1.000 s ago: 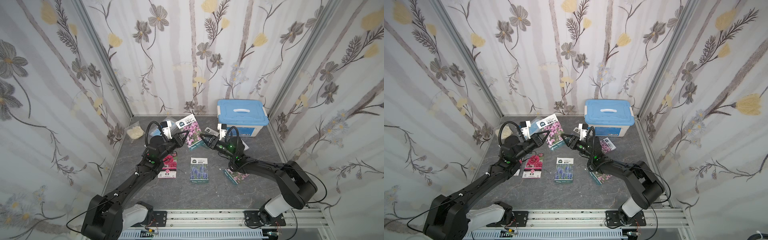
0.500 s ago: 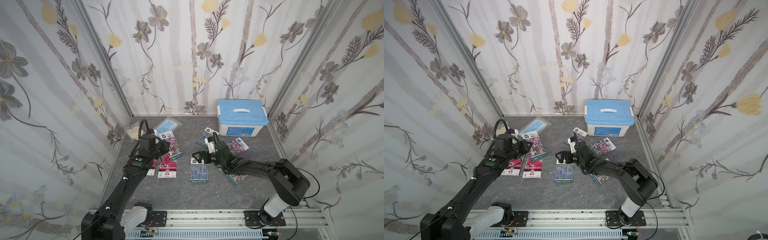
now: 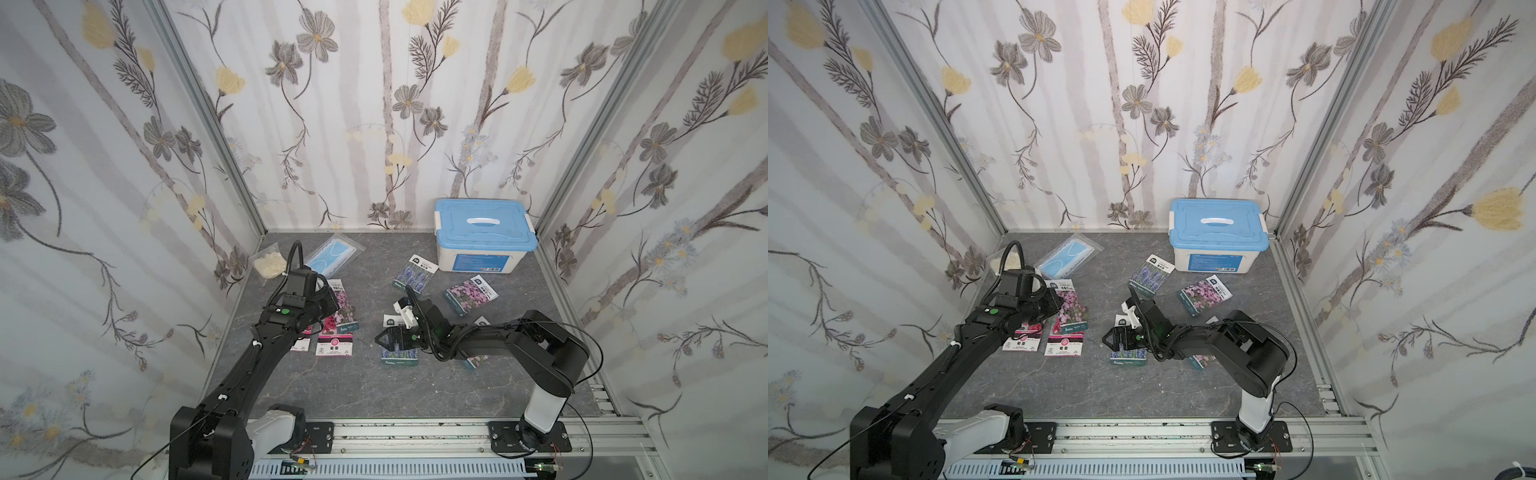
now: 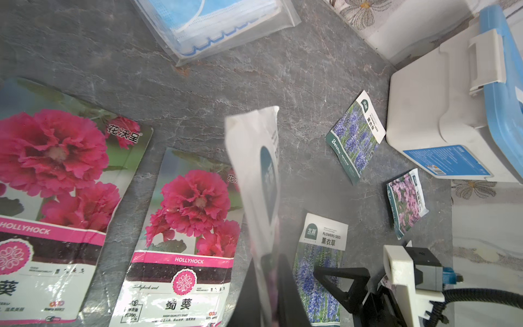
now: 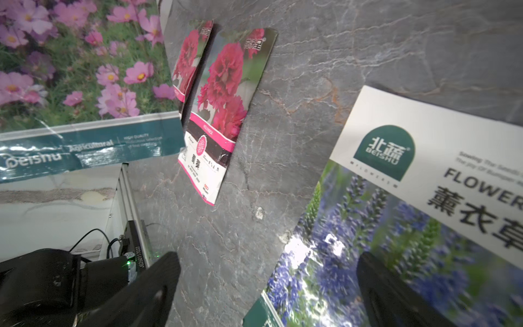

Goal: Arrange the seed packets in a row
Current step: Move the seed packet to the center of the board, then place the seed packet at the center of the board.

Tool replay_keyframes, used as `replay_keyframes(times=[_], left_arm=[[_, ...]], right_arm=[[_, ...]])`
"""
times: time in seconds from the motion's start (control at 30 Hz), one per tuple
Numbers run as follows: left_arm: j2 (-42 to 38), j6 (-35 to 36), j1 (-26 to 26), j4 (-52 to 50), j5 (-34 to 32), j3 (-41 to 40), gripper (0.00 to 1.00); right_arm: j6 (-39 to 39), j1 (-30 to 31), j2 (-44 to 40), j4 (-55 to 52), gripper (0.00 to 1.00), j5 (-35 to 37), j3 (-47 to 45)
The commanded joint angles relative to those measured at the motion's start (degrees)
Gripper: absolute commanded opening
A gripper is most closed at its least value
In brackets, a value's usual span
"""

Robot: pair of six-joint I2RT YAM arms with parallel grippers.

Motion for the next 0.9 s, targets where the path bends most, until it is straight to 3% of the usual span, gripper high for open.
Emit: replay_keyframes(times=[0.0,0.13,0.37,0.43,0.63,0.87], left_arm=[[1.7,1.6,-1.3,1.9,2.0,0.9,0.00],[4.4,1.6,-3.4,4.1,3.0,1.1,0.00],[10.1,1.9,-8.2,7.5,5.2,1.8,0.00],[12.0,1.7,-9.6,8.9,5.7,1.8,0.00],[18.0,1.2,-12.3,11.5,7.8,2.4,0.00],[24.4,2.5,-13.3,10.9,10.1,2.9,0.00]], right_arm=[[-2.3,-0.1,-1.2,-10.3,1.00,10.2,-0.3],[-2.3,-0.9,-4.1,-16.3,1.00,17.2,-2.2],[-1.6,-4.6,-13.5,-17.4,1.00,20.6,-10.2],[-2.3,-7.5,-16.4,-17.7,1.00,20.5,-11.2],[-3.7,-8.4,-24.9,-19.2,1.00,19.5,-11.0],[-5.8,-8.7,-28.4,-19.6,1.00,19.5,-10.2]])
